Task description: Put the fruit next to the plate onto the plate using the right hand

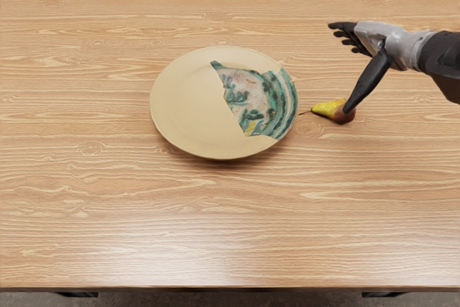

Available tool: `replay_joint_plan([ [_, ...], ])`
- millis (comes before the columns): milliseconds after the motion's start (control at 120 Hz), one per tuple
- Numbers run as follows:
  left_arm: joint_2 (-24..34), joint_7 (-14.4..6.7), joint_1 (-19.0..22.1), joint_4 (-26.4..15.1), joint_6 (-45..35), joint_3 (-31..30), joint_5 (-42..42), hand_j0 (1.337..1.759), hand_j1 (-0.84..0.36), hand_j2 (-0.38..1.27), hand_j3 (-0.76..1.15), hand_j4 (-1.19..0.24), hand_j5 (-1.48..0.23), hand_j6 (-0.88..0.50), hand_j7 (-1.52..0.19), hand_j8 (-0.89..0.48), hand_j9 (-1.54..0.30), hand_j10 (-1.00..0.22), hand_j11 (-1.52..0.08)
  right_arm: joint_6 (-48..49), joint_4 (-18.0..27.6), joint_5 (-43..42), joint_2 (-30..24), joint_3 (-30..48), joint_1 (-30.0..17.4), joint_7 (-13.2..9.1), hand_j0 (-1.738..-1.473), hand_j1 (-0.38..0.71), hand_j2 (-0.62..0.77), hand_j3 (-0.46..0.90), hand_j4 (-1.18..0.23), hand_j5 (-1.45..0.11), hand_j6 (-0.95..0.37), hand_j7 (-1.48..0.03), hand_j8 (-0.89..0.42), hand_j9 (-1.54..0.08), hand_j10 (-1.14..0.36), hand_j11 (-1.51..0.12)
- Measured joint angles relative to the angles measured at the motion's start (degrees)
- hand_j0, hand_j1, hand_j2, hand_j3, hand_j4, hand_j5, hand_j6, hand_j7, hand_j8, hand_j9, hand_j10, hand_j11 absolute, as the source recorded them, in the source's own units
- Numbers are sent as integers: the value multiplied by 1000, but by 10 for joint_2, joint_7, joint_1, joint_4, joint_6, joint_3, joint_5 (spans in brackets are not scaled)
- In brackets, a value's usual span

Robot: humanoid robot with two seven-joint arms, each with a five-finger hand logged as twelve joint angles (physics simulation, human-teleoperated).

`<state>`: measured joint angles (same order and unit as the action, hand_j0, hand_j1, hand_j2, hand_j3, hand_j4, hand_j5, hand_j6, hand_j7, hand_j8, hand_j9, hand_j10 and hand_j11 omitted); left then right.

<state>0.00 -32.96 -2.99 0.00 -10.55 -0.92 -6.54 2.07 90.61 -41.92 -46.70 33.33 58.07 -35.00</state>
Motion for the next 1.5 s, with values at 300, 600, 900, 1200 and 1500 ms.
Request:
replay_joint_plan([
  [300,0,0,0,0,0,0,0,1658,347,-3,0,4,1,6,1,6,0,4,0,-88,-4,-67,40,-108,33,0,-1658,-349,1,0,-3,0,-4,0,-3,0,-2,0],
  [600,0,0,0,0,0,0,0,1658,347,-3,0,4,1,6,1,6,0,4,0,-111,-16,-76,66,-175,46,0,-1658,-349,2,0,-3,-1,-5,0,-4,0,-2,0],
  [900,0,0,0,0,0,0,0,1658,347,-3,0,4,1,6,1,6,0,4,0,-137,-19,-109,64,-197,57,0,-1658,-349,2,0,-3,-1,-5,0,-4,0,-3,0],
  [1200,0,0,0,0,0,0,0,1658,347,-3,0,4,1,6,1,6,0,4,0,-199,-45,-146,75,-226,50,0,-1658,-349,2,0,-3,-1,-5,0,-4,0,-3,0],
  [1500,0,0,0,0,0,0,0,1658,347,-3,0,4,1,6,1,6,0,4,0,-186,-110,-138,119,-230,35,0,-1658,-349,2,0,-3,-1,-5,0,-4,0,-3,0],
])
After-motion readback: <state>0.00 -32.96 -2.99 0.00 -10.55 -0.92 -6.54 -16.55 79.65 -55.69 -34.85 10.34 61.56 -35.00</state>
